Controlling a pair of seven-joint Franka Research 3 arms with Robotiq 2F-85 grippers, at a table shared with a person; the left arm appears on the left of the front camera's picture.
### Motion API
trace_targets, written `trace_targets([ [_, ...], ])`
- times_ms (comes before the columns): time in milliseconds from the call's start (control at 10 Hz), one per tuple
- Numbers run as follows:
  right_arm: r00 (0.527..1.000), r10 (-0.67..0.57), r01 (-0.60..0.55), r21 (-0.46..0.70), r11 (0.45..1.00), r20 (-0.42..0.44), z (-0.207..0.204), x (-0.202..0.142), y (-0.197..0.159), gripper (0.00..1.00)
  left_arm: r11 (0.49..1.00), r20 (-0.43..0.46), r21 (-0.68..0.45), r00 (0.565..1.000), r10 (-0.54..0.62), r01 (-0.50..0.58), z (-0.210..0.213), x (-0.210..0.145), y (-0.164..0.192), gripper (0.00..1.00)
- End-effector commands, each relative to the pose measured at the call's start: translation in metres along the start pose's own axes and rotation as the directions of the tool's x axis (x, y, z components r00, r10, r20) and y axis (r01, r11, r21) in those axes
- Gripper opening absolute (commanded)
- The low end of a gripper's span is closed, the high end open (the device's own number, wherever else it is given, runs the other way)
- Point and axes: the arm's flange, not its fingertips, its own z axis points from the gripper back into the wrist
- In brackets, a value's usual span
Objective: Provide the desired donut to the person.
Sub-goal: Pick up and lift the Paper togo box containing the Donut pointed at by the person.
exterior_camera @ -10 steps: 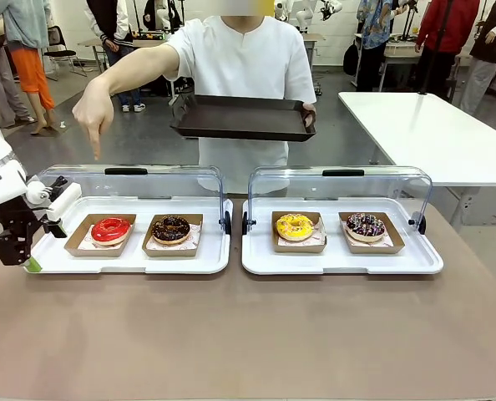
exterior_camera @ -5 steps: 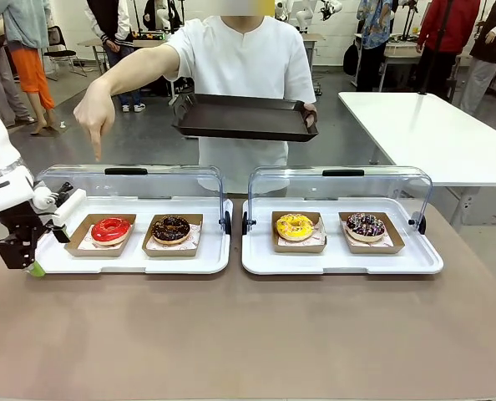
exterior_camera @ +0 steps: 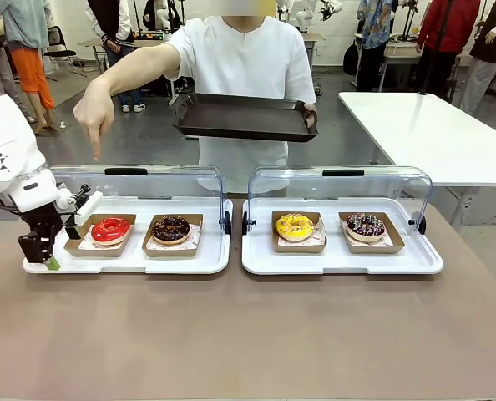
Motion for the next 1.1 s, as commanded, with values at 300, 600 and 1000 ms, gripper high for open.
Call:
trace_targets([
  [300, 1.000, 0.001, -0.001, 0.004, 1.000, 0.009, 0.001, 0.001, 0.000, 1.00, 0.999, -0.049, 0.024, 0.998, 0.033, -0.032, -0.014, -0.003, 0.019, 1.00],
  [600, 1.000, 0.001, -0.001, 0.004, 1.000, 0.009, 0.001, 0.001, 0.000, 1.00, 0.998, -0.040, 0.064, 0.999, 0.028, -0.025, -0.017, -0.002, 0.024, 1.00],
  [1000, 1.000, 0.001, -0.001, 0.004, 1.000, 0.009, 0.001, 0.001, 0.000, 1.00, 0.998, -0.047, 0.063, 0.998, 0.030, -0.027, -0.025, -0.002, 0.029, 1.00],
])
